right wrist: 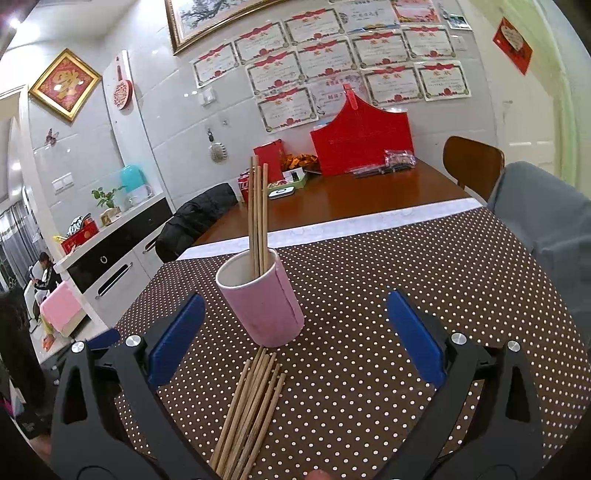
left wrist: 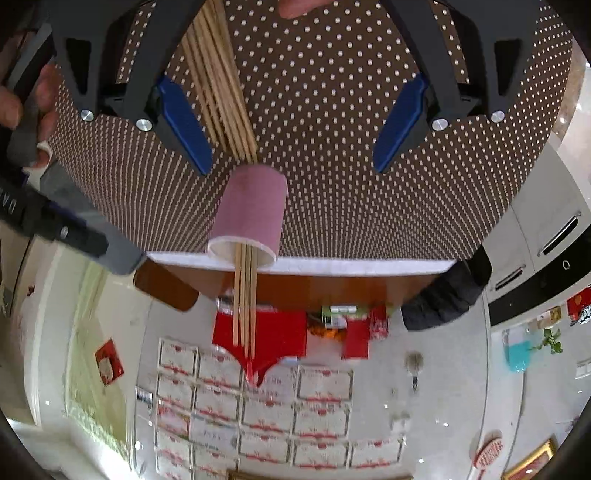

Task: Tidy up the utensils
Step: 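Open both tools and bring them back to the remaining chopsticks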

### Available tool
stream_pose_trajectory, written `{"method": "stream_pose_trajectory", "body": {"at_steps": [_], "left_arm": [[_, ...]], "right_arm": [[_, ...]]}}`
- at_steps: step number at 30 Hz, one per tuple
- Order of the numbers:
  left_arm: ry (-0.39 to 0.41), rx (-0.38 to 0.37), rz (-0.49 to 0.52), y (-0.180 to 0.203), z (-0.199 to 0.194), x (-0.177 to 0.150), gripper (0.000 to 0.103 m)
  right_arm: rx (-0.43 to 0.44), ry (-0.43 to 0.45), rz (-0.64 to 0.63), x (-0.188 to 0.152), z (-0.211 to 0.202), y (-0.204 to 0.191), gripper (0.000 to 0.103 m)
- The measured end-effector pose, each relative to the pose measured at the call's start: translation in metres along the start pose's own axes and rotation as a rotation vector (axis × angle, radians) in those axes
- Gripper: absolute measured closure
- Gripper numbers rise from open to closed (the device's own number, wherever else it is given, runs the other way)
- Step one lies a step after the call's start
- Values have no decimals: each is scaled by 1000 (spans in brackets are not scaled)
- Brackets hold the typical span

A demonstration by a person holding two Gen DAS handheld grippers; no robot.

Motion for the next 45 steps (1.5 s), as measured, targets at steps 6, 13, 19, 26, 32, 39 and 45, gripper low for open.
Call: {"method": "stream_pose_trajectory", "body": {"at_steps": [6,13,19,26,32,39,45], "left_arm": [[-172,1,88,9,22,-22,15],[-287,3,173,12,20,-62,15],[-343,-17,177,20,31,-82,15],[-340,-25,166,20,35,-82,15],[-334,-20,191,27,44,-81,14],[-332,-20,179,22,50,-81,11],[-336,-38,181,16,53,-81,11]], "right_arm": [[-22,-34,11,-3,6,8,6],[-26,-74,44,-5,10,16,6],[-27,-78,49,-6,10,20,6],[-39,-94,58,-7,11,24,6],[-37,-113,44,-10,15,21,6],[-8,-172,27,-16,23,18,6],[-121,-411,-124,-58,28,4,6]]}}
Point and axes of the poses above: each gripper's, at about its wrist camera, not at the fingertips, and z roughly the way its jaws point, y to its right, x to its top, the point moved 1 cm from there along z, roughly the way its jaws point, and after that the axes turned 6 degrees about y, right-handed, at the moved point
